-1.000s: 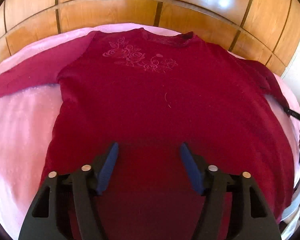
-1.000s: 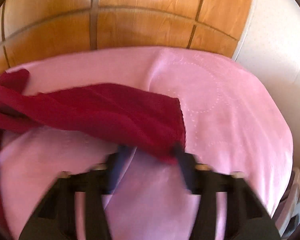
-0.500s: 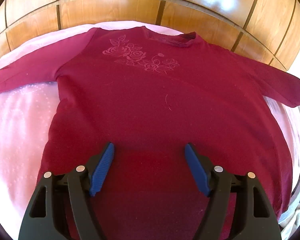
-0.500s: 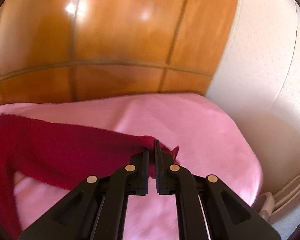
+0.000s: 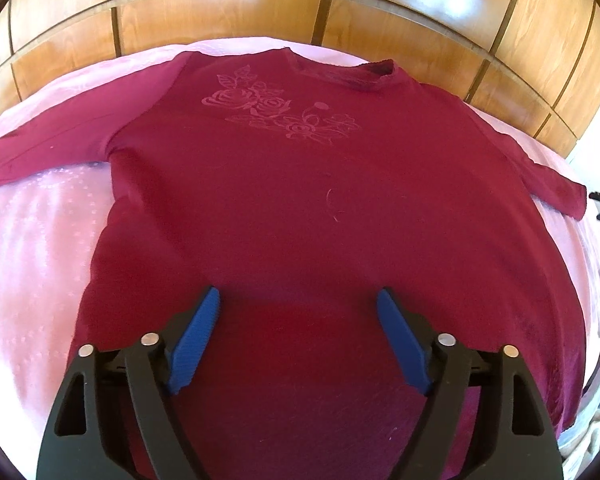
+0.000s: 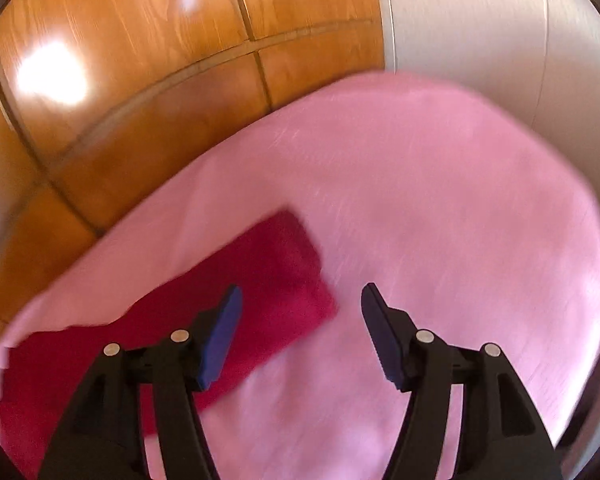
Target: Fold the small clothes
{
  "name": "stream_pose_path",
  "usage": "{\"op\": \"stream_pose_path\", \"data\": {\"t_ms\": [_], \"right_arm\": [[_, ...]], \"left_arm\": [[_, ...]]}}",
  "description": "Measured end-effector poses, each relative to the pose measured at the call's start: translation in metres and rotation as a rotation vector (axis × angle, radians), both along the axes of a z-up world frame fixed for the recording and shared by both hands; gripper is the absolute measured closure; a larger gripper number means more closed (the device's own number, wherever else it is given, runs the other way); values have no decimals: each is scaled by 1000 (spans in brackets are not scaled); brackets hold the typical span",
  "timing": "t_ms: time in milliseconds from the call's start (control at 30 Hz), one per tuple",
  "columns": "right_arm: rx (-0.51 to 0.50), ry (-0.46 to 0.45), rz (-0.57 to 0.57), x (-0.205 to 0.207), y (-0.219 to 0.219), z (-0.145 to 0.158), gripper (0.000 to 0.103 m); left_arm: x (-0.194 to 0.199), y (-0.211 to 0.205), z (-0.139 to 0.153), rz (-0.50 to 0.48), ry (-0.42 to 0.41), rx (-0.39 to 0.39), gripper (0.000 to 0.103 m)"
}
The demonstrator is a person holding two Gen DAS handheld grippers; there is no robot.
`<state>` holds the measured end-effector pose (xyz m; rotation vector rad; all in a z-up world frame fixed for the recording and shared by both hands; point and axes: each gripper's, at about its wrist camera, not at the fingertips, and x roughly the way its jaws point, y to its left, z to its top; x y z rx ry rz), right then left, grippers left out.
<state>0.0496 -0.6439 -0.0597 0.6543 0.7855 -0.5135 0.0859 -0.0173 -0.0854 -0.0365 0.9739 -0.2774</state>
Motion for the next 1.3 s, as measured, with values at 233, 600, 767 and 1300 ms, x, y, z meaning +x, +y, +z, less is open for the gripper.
{"op": "stream_pose_path", "data": {"t_ms": [233, 600, 767, 1300], "right_arm": [[243, -106, 92, 6, 37, -35, 55], [271, -276, -29, -6, 25, 0, 93], [119, -12, -25, 1, 41, -1, 90], [170, 93, -131, -27, 8, -30, 93]], "left_arm": [[1, -3, 0, 12, 7, 5, 19], [0, -2, -1, 0, 1, 1, 19], [-2, -3, -2, -9, -9, 5, 17], [-17, 29, 18, 52, 45, -88, 17]]}}
